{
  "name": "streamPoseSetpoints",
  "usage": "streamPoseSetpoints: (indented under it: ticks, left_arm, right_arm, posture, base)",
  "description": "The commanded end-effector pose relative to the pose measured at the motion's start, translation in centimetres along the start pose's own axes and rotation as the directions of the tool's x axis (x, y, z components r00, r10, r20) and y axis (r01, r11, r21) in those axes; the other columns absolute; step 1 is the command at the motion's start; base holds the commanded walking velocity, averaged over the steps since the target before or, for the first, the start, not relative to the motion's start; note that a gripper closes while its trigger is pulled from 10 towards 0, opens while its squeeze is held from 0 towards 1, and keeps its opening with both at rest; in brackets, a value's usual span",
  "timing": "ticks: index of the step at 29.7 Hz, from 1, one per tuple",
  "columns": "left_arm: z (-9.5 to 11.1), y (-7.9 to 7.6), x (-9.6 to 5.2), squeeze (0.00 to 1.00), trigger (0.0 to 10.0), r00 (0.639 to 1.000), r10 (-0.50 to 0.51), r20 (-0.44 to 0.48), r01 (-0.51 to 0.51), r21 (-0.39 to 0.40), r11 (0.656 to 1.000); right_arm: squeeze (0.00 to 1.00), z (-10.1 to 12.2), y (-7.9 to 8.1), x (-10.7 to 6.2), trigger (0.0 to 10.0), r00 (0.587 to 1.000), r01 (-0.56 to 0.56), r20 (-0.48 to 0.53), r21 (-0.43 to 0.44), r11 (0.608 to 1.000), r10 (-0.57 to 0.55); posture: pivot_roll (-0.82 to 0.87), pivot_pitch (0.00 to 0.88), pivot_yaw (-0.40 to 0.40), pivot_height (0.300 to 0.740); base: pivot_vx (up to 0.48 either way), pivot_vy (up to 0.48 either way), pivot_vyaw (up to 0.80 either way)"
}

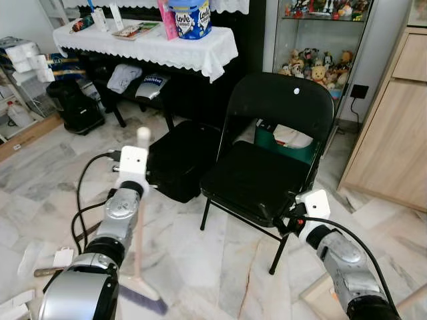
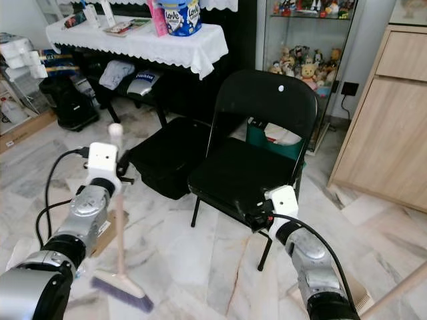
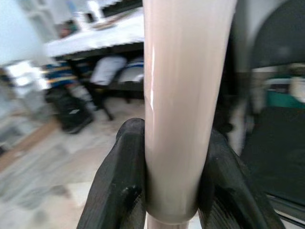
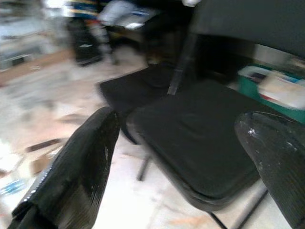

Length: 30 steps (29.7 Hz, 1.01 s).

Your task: Sweep floor

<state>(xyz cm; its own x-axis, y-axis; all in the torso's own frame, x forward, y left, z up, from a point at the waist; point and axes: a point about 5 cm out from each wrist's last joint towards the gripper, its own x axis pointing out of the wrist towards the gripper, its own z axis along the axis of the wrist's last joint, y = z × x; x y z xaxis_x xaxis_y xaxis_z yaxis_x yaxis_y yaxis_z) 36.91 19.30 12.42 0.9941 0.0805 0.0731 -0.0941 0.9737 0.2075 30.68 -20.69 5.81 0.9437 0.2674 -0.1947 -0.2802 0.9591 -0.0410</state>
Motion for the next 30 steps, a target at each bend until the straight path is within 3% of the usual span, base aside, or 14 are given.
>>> streamPoseSetpoints:
  ticks: [1, 8, 25, 30]
  left_arm:
    - [-0.6, 1.4, -0.3, 0.00, 10.0, 0.997, 0.074, -0.010, -0.074, 0.009, 0.997]
    - [-2.4, 1.3, -1.4, 0.00, 10.0, 0.989, 0.133, -0.069, -0.132, 0.023, 0.991]
    - [-0.9, 0.7, -0.7, 0.00, 10.0, 0.980, 0.199, -0.010, -0.199, -0.034, 0.979]
    - [0.5, -1.2, -0.2, 0.00, 10.0, 0.995, 0.088, 0.053, -0.082, -0.103, 0.991]
  right_arm:
    - [0.00, -0.1, -0.4, 0.3, 10.0, 0.996, 0.086, -0.006, -0.007, 0.996, -0.086]
    - [0.00, -1.1, -1.6, 0.0, 10.0, 0.961, 0.272, -0.047, 0.010, 0.962, -0.271]
    - [0.00, -0.8, -1.0, 0.8, 10.0, 0.951, 0.308, -0.021, 0.009, 0.951, -0.308]
    - [0.00, 0.0, -0.6, 1.3, 10.0, 0.961, 0.277, 0.016, 0.017, 0.961, -0.277]
  posture:
    - [-0.10, 0.000, 0.111, 0.740]
    - [-0.11, 0.000, 0.104, 0.740]
    - [-0.11, 0.000, 0.107, 0.740]
    - [-0.11, 0.000, 0.115, 0.740]
  base:
    - [0.000, 0.000, 0.00]
    - [0.000, 0.000, 0.00]
    - [0.000, 0.000, 0.00]
    - [0.000, 0.000, 0.00]
